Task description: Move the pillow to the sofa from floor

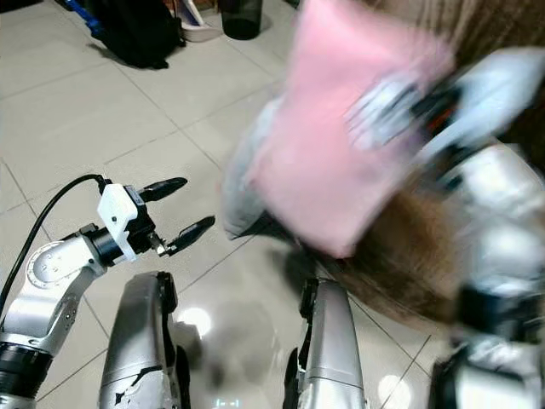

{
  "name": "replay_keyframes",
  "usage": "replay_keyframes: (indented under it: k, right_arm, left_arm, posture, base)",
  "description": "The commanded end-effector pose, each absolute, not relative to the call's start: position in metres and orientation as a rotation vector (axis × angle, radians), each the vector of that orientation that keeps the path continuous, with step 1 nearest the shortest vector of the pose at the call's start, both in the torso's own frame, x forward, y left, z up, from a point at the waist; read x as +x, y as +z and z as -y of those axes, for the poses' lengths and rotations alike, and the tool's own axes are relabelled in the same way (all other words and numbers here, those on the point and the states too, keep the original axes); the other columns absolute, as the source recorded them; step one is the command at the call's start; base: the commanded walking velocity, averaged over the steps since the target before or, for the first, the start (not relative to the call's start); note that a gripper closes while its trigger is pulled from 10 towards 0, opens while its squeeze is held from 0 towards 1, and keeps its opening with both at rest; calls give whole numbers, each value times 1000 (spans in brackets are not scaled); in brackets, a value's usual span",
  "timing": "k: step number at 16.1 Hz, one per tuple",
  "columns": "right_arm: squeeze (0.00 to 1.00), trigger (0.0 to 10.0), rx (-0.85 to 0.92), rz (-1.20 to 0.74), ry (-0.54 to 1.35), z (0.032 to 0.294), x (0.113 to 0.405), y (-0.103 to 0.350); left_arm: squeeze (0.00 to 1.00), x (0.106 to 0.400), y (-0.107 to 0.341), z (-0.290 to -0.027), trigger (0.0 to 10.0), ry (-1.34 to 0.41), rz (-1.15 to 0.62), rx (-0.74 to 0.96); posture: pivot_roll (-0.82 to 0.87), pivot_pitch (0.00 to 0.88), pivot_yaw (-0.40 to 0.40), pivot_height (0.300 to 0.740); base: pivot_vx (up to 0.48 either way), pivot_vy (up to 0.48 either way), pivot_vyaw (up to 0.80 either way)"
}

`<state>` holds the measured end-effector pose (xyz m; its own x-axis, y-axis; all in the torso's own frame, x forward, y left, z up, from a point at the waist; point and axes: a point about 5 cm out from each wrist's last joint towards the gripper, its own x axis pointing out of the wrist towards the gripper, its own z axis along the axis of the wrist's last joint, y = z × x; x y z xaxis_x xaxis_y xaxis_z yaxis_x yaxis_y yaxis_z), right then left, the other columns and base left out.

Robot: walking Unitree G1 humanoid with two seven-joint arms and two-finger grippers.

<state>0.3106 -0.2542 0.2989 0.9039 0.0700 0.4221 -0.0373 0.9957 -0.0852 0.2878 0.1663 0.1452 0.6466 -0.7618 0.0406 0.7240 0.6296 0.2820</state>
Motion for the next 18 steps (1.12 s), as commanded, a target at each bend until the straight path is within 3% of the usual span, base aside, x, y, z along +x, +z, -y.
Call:
replay_keyframes:
  k: [1, 2, 4, 6, 10, 13, 18]
  right_arm:
    - [0, 0, -96, 464, -23, 265, 301, 314]
    - [0, 10000, -132, 388, -26, 263, 305, 304]
    - [0, 10000, -125, 162, -48, 253, 315, 255]
    - [0, 10000, -90, 73, -122, 251, 316, 227]
    - [0, 10000, 0, 103, -285, 258, 309, 221]
    - [0, 10000, -113, 159, -296, 252, 304, 233]
    - [0, 10000, -154, 139, -252, 237, 299, 229]
  left_arm:
    - [0, 289, 152, -165, 10000, -836, 164, 231]
    - [0, 289, 159, -162, 10000, -840, 166, 207]
    - [0, 287, 165, -156, 10000, -832, 163, 206]
    - [0, 290, 167, -152, 10000, -801, 146, 206]
    - [0, 290, 178, -143, 10000, -706, 112, 164]
    - [0, 292, 174, -146, 10000, -678, 92, 285]
    - [0, 297, 189, -149, 10000, -633, 131, 349]
  posture:
    - [94, 95, -86, 490]
    - [89, 93, -87, 490]
    - [91, 93, -90, 490]
    - [93, 90, -88, 494]
    - [88, 87, -73, 534]
    - [82, 83, -76, 559]
    - [76, 80, -84, 609]
  base:
    - [0, 0, 0]
    - [0, 0, 0]
    - [0, 0, 0]
    - [0, 0, 0]
    - [0, 0, 0]
    - [0, 0, 0]
    - [0, 0, 0]
